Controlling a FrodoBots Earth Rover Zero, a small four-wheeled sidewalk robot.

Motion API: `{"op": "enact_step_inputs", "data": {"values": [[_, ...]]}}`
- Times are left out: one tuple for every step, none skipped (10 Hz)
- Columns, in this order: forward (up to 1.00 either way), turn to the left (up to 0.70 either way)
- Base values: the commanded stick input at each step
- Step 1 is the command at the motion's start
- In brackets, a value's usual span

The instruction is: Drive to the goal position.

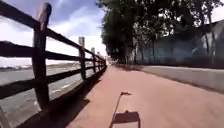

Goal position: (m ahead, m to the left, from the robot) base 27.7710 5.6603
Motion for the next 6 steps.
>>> {"op": "enact_step_inputs", "data": {"values": [[0.70,-0.08],[0.70,-0.08],[0.70,-0.08],[0.70,-0.08],[0.70,-0.08],[0.70,-0.08]]}}
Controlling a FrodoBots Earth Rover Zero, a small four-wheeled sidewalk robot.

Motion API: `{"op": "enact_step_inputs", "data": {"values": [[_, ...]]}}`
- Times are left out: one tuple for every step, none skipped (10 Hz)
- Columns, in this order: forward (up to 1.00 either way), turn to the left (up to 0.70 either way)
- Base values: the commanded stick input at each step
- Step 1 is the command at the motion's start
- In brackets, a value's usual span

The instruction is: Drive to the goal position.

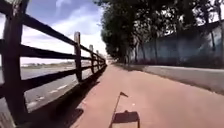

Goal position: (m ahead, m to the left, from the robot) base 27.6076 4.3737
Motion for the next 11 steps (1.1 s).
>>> {"op": "enact_step_inputs", "data": {"values": [[0.70,-0.08],[0.70,-0.08],[0.70,-0.08],[0.70,-0.08],[0.70,-0.08],[0.70,-0.08],[0.70,-0.08],[0.70,-0.08],[0.70,-0.08],[0.70,-0.08],[0.70,-0.08]]}}
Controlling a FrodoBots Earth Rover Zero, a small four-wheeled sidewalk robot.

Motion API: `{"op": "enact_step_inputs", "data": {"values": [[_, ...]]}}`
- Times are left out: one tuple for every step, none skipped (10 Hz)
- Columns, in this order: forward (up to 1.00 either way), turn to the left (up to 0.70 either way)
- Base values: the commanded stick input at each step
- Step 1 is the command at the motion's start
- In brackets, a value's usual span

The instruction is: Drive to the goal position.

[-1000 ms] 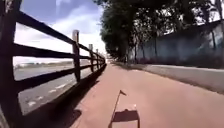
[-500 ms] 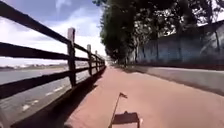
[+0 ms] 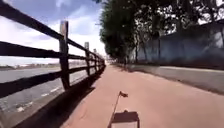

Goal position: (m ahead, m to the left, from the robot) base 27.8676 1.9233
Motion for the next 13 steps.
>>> {"op": "enact_step_inputs", "data": {"values": [[0.70,-0.08],[0.70,-0.08],[0.70,-0.08],[0.70,-0.08],[0.70,-0.08],[0.70,-0.08],[0.70,-0.08],[0.70,-0.08],[0.70,-0.08],[0.70,-0.08],[0.70,-0.08],[0.70,-0.08],[0.70,-0.08]]}}
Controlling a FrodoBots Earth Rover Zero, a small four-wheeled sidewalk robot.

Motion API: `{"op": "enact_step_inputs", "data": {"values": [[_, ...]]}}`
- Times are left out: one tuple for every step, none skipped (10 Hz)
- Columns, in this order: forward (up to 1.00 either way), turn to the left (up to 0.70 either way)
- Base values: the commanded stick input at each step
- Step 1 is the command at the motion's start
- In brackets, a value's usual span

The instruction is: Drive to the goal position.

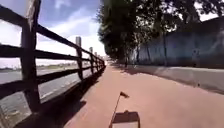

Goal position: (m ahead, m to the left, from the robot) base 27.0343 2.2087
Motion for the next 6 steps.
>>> {"op": "enact_step_inputs", "data": {"values": [[0.70,-0.08],[0.70,-0.08],[0.70,-0.08],[0.70,-0.08],[0.70,-0.08],[0.70,-0.08]]}}
